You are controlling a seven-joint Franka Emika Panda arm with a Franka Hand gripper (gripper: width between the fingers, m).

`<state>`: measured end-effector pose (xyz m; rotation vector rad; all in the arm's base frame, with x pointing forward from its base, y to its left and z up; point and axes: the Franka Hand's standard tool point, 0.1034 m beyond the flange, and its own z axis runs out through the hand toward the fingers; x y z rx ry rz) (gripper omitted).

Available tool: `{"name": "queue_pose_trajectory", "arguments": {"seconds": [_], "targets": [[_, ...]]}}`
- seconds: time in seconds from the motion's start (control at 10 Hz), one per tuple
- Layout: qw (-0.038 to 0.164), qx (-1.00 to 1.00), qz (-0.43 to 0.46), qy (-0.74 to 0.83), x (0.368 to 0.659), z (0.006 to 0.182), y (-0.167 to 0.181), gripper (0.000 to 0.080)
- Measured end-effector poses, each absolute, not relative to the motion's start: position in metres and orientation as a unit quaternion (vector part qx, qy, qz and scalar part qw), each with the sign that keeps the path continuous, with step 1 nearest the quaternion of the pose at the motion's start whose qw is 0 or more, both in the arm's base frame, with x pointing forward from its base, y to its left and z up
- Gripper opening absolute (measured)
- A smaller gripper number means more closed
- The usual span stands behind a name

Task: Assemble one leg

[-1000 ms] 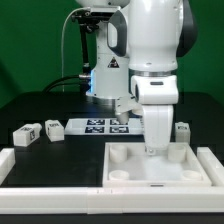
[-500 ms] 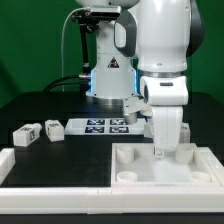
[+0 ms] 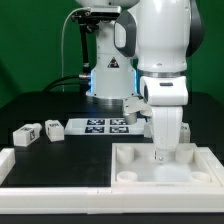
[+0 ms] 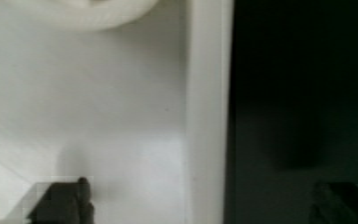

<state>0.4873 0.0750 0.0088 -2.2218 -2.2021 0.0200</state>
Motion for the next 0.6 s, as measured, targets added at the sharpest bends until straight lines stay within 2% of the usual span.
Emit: {"name": "queue_pose_trajectory", "arguments": {"seconds": [0.1, 0.6], "targets": [[0.007, -0.710, 0.006, -0.704, 0.4873, 0.0088, 0.0749, 0.0644], [0.006, -0.715, 0.003, -0.699, 0.4867, 0.0102, 0.0739, 0.0649]]}}
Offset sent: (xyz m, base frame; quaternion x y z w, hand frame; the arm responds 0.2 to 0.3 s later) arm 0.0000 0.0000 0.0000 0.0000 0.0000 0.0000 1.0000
